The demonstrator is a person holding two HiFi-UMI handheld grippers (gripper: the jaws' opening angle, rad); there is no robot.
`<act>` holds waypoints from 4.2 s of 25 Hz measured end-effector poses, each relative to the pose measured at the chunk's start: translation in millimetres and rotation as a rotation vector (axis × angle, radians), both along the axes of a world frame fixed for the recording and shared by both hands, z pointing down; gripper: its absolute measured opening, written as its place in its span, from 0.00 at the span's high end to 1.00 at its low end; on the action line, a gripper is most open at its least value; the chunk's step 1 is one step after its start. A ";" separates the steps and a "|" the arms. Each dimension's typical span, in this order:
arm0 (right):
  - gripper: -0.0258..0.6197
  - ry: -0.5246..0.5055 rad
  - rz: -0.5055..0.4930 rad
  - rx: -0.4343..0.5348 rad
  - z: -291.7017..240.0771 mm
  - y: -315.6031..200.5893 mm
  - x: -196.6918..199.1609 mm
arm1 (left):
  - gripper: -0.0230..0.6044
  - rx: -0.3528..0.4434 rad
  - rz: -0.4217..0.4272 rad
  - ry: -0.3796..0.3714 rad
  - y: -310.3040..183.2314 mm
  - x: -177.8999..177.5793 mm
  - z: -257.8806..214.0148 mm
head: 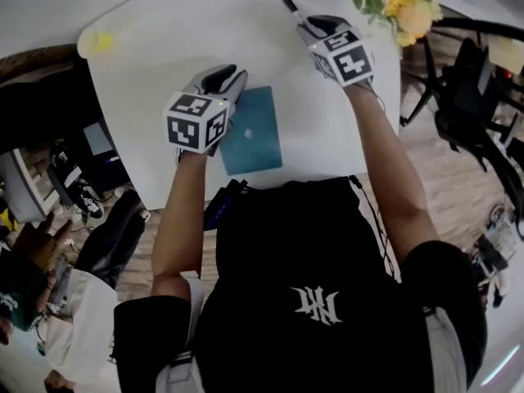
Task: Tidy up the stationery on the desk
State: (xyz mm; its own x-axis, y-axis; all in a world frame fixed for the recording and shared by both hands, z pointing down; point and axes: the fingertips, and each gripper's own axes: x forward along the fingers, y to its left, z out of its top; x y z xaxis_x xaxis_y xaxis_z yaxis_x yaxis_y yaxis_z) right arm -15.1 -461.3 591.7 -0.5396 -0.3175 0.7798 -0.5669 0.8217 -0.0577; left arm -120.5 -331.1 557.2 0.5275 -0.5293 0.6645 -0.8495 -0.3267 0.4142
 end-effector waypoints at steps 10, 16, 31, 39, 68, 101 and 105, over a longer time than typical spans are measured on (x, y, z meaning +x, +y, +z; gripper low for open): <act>0.82 0.016 -0.006 0.004 10.2 -2.7 1.1 | 0.82 -0.012 -0.031 -0.002 3.4 -2.7 2.3; 0.82 0.004 0.009 -0.001 -1.7 16.5 2.0 | 0.82 -0.005 -0.058 0.003 15.6 -18.7 -8.1; 0.82 -0.074 0.159 -0.056 -13.4 141.7 30.7 | 0.87 0.068 0.077 0.030 90.0 -39.0 -29.2; 0.82 -0.121 0.249 -0.143 4.5 207.7 39.7 | 0.95 0.125 0.122 0.048 115.5 -44.9 -29.4; 0.82 -0.130 0.339 -0.311 20.4 263.8 31.3 | 0.96 0.136 0.146 0.158 141.6 -29.2 -16.9; 0.80 -0.258 0.205 -0.111 -51.9 238.6 6.3 | 0.96 0.254 0.131 0.146 140.6 -27.9 -57.8; 0.82 -0.337 0.142 -0.033 -89.6 231.5 -3.2 | 0.96 0.302 0.119 0.151 136.8 -28.0 -77.1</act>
State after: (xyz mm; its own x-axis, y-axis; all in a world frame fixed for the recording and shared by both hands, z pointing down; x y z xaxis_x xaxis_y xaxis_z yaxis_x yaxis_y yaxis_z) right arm -18.3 -229.8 502.2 -0.7207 -0.3848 0.5767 -0.6194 0.7310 -0.2863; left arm -148.5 -194.4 480.1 0.6776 -0.6188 0.3975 -0.7348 -0.5463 0.4021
